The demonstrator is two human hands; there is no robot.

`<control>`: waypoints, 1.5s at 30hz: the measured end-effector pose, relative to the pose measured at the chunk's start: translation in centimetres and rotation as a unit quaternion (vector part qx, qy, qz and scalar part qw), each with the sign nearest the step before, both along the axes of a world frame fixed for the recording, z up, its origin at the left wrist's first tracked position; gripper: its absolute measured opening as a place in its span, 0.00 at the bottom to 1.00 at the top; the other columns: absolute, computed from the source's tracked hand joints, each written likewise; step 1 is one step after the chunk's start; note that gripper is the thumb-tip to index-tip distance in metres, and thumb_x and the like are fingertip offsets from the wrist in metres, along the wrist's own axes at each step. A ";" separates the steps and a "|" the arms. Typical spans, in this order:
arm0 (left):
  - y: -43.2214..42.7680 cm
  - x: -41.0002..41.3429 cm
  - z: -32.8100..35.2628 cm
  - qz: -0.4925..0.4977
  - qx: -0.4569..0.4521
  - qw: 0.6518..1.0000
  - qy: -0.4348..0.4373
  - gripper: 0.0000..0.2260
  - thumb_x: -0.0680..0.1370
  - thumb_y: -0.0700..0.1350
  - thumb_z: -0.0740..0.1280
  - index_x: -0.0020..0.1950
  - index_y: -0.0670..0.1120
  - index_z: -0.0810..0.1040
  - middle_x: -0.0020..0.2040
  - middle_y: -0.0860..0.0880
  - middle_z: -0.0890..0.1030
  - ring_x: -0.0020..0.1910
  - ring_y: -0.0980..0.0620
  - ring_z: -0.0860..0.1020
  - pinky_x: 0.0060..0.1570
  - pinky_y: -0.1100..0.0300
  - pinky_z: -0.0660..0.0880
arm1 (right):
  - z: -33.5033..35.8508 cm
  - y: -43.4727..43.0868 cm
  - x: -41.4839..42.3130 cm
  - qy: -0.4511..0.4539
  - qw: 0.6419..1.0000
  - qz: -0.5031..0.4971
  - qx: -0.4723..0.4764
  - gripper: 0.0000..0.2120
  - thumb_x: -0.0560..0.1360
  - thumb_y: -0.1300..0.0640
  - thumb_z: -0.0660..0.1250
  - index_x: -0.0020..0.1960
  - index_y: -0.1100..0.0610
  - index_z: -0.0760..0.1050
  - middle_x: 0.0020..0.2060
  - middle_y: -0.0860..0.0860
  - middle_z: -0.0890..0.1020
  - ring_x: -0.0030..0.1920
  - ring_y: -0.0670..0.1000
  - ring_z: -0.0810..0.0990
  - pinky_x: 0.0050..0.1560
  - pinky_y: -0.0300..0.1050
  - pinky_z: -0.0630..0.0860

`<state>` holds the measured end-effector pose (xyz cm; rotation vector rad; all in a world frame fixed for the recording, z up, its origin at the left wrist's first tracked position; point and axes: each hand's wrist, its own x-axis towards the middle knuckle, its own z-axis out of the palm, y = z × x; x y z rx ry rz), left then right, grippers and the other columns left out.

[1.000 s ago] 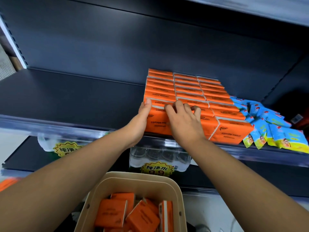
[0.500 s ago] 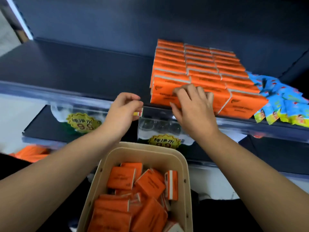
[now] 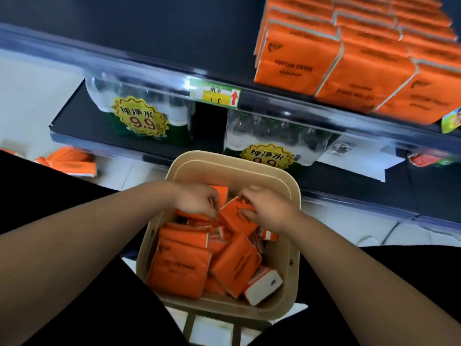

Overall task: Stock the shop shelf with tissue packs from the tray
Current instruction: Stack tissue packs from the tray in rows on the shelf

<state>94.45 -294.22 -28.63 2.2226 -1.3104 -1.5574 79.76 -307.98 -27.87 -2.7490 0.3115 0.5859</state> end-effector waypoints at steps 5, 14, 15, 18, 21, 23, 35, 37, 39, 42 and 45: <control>0.6 -0.2 -0.4 -0.106 0.095 0.989 -0.039 0.14 0.73 0.60 0.69 0.45 0.50 0.76 0.38 0.52 0.77 0.41 0.51 0.75 0.41 0.59 0.71 | -2.7 0.1 -1.2 0.103 0.992 0.056 0.044 0.18 0.75 0.53 0.67 0.64 0.52 0.72 0.62 0.52 0.74 0.62 0.54 0.74 0.59 0.45 0.69; 1.5 -1.1 -0.2 -0.220 0.172 0.960 -0.027 0.22 0.67 0.56 0.77 0.59 0.53 0.79 0.42 0.62 0.71 0.49 0.54 0.71 0.56 0.57 0.74 | -6.5 2.3 -3.0 0.236 0.965 0.109 0.024 0.35 0.73 0.59 0.67 0.76 0.47 0.58 0.71 0.54 0.63 0.70 0.59 0.66 0.68 0.53 0.67; 1.6 -1.1 -0.1 -0.224 0.174 0.958 -0.030 0.23 0.67 0.54 0.77 0.60 0.53 0.79 0.42 0.62 0.71 0.49 0.55 0.72 0.57 0.57 0.73 | -6.5 2.4 -3.1 0.238 0.965 0.105 0.023 0.35 0.73 0.58 0.67 0.76 0.47 0.58 0.72 0.54 0.62 0.71 0.59 0.65 0.68 0.53 0.67; 1.8 -1.1 0.1 -0.244 0.197 0.948 -0.048 0.25 0.68 0.52 0.77 0.63 0.53 0.77 0.50 0.58 0.75 0.54 0.53 0.73 0.57 0.58 0.73 | -6.2 2.0 -3.2 0.234 0.968 0.087 0.034 0.32 0.72 0.58 0.67 0.74 0.47 0.62 0.68 0.53 0.64 0.68 0.57 0.67 0.66 0.50 0.68; 2.2 -1.3 -0.5 -0.286 0.230 0.926 -0.094 0.28 0.67 0.54 0.77 0.64 0.49 0.76 0.59 0.50 0.76 0.59 0.48 0.75 0.60 0.52 0.75 | -5.9 1.4 -3.2 0.214 0.972 0.081 0.050 0.29 0.70 0.59 0.68 0.70 0.47 0.68 0.63 0.51 0.68 0.63 0.56 0.70 0.64 0.51 0.70; 2.3 -1.6 -0.7 -0.306 0.245 0.912 -0.123 0.30 0.66 0.56 0.78 0.64 0.46 0.75 0.58 0.49 0.76 0.58 0.46 0.76 0.60 0.49 0.75 | -5.8 1.1 -3.3 0.205 0.974 0.074 0.068 0.26 0.69 0.58 0.69 0.66 0.47 0.72 0.61 0.50 0.71 0.61 0.55 0.72 0.63 0.52 0.72; 3.0 6.3 4.2 -0.006 0.126 0.992 0.025 0.19 0.73 0.37 0.73 0.56 0.53 0.68 0.55 0.45 0.72 0.50 0.42 0.79 0.42 0.51 0.81 | -0.3 -0.9 -3.2 0.050 0.950 -0.132 0.279 0.17 0.66 0.58 0.79 0.49 0.46 0.77 0.44 0.47 0.80 0.45 0.47 0.78 0.49 0.43 0.77; 2.9 7.3 5.1 0.012 0.078 0.996 0.029 0.21 0.72 0.32 0.71 0.55 0.51 0.68 0.54 0.43 0.73 0.44 0.44 0.80 0.38 0.53 0.81 | 1.2 -0.9 -2.8 0.014 0.943 -0.143 0.300 0.17 0.67 0.59 0.78 0.49 0.45 0.77 0.44 0.46 0.80 0.45 0.45 0.78 0.50 0.41 0.77; 2.7 8.0 6.3 0.035 0.029 0.998 0.041 0.22 0.71 0.30 0.70 0.57 0.50 0.69 0.52 0.44 0.74 0.41 0.49 0.78 0.34 0.60 0.78 | 2.6 -0.9 -2.4 -0.021 0.940 -0.146 0.307 0.17 0.67 0.60 0.78 0.48 0.44 0.77 0.42 0.44 0.79 0.42 0.40 0.77 0.48 0.37 0.75; 2.3 8.9 8.1 0.058 -0.039 0.996 0.058 0.21 0.71 0.32 0.72 0.57 0.49 0.70 0.51 0.47 0.78 0.43 0.54 0.79 0.37 0.63 0.76 | 4.2 -0.9 -1.6 -0.062 0.934 -0.146 0.320 0.16 0.66 0.57 0.79 0.50 0.46 0.78 0.44 0.43 0.79 0.46 0.40 0.77 0.52 0.38 0.75; 1.9 9.8 9.9 0.085 -0.113 0.987 0.075 0.20 0.71 0.31 0.71 0.57 0.47 0.72 0.46 0.49 0.79 0.38 0.60 0.80 0.36 0.66 0.75 | 5.8 -1.1 -0.4 -0.133 0.929 -0.150 0.311 0.19 0.64 0.50 0.80 0.51 0.40 0.78 0.51 0.40 0.75 0.55 0.41 0.75 0.61 0.40 0.71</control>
